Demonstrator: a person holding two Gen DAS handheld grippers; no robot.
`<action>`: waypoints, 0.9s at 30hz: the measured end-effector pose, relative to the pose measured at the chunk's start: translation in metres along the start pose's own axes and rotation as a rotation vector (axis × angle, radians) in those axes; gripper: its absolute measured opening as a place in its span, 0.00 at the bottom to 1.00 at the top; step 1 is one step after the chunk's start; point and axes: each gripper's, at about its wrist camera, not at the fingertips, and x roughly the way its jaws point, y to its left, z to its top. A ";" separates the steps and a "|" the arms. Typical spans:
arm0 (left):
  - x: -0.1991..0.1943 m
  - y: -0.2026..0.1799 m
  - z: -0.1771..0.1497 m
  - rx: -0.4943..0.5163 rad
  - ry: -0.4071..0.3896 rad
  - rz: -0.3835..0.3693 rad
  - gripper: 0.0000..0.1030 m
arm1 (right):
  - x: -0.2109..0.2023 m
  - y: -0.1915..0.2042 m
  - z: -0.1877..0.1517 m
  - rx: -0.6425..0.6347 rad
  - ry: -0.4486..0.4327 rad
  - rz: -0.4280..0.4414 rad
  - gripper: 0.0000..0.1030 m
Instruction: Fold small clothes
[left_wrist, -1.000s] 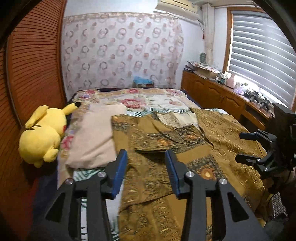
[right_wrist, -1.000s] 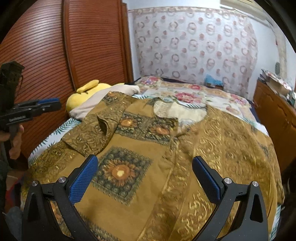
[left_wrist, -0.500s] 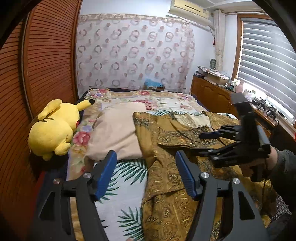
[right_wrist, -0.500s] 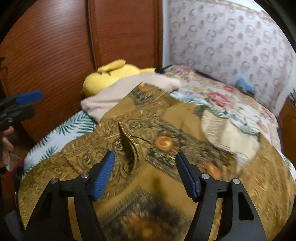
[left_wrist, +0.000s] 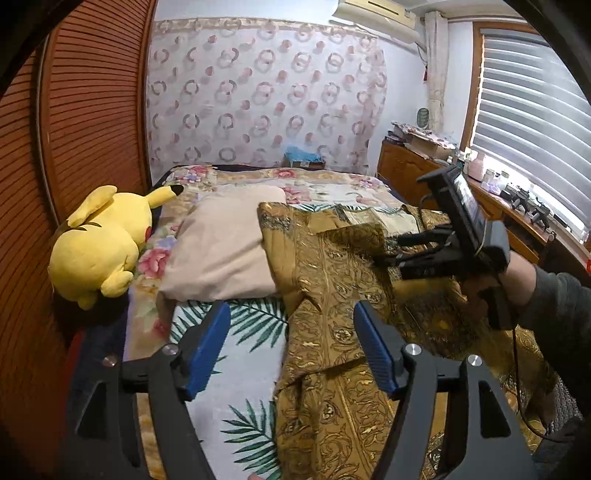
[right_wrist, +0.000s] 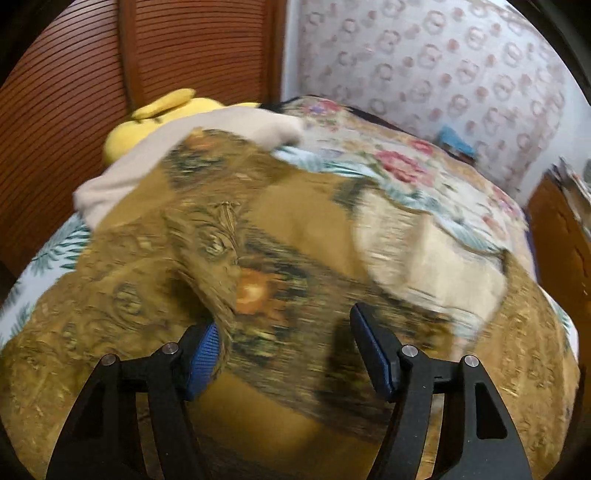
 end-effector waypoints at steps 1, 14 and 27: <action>0.002 -0.002 0.000 0.001 0.005 -0.003 0.66 | -0.003 -0.005 -0.001 0.010 -0.001 -0.002 0.68; 0.046 -0.026 -0.005 0.043 0.111 -0.027 0.67 | -0.115 -0.051 -0.043 0.012 -0.130 0.010 0.68; 0.096 -0.014 0.025 0.082 0.196 0.018 0.67 | -0.141 -0.141 -0.140 0.155 -0.067 -0.117 0.68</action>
